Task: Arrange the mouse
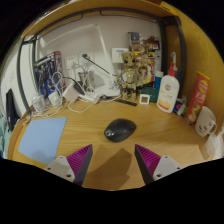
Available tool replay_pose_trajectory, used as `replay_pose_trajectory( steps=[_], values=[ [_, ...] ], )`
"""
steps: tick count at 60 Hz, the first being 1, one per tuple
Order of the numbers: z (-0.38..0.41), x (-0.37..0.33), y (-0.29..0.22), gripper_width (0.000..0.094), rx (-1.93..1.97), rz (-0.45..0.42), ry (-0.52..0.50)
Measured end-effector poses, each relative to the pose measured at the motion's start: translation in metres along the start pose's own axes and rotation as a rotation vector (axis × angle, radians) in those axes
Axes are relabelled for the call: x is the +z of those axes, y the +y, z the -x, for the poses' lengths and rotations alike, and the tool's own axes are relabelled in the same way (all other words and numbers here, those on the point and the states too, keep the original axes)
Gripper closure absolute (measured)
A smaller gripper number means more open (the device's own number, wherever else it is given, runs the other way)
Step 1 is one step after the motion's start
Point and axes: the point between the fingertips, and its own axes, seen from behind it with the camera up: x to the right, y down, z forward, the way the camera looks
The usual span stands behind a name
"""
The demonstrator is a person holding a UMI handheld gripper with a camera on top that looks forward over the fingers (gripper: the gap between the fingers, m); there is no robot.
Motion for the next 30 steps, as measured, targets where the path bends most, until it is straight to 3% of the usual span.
replay_pose_trajectory(
  steps=[16,30],
  values=[
    [0.003,0.062,-0.033,0.0097,-0.031,0.028,-0.048],
    [0.018,0.097,-0.055,0.0266,-0.091,0.03,-0.086]
  ],
)
